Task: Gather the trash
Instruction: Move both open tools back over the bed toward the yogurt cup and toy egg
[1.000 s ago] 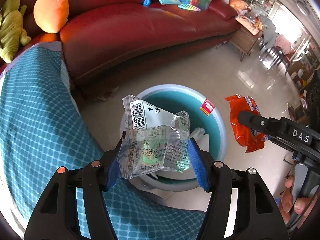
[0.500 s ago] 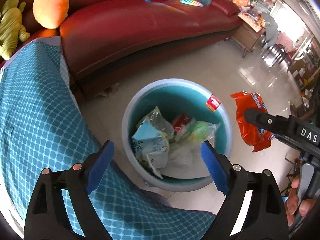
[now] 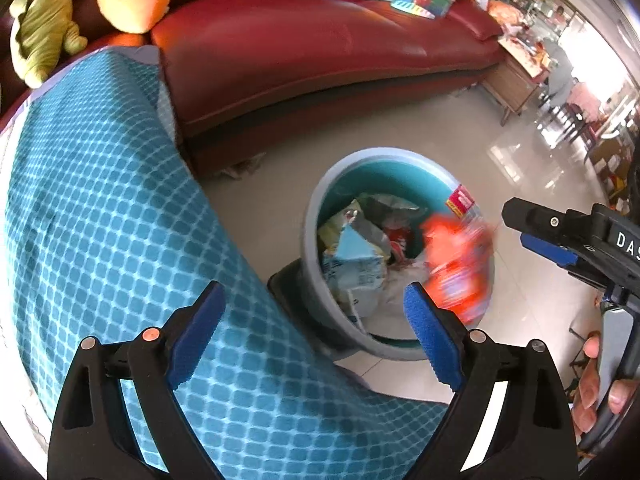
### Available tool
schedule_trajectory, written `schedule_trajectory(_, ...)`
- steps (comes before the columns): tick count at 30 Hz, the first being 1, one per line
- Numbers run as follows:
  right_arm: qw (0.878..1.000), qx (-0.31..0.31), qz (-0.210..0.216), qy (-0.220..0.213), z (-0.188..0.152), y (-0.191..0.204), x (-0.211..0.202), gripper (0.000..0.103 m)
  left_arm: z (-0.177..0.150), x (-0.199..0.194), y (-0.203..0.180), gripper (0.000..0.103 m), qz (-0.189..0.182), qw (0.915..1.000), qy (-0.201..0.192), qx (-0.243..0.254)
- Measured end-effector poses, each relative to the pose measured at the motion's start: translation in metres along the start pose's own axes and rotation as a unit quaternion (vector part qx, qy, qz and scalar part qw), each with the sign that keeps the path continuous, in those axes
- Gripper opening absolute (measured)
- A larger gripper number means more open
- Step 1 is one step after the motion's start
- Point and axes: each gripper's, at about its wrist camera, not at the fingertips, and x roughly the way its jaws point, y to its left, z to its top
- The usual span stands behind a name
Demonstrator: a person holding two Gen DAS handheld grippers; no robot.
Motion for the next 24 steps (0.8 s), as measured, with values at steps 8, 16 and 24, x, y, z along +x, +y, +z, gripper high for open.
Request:
schedule_trajectory(8, 1.0, -0.022, -0.006, 0.017, -0.009, 0.03, 0.002, 0.074, -0.014, -0.029, 0.046, 0.091, 0.013, 0.9993, -0.017, -0.031)
schedule_trajectory(16, 0.994, -0.095, 0.015, 0.05, -0.039, 0.116, 0.016, 0.074, -0.042, -0.081, 0.141, 0.091, 0.048, 0.9926, -0.052, -0.098)
schedule_trajectory(24, 0.978, -0.18, 0.05, 0.088, -0.09, 0.228, 0.043, 0.074, -0.093, -0.144, 0.257, 0.091, 0.098, 0.9757, -0.08, -0.179)
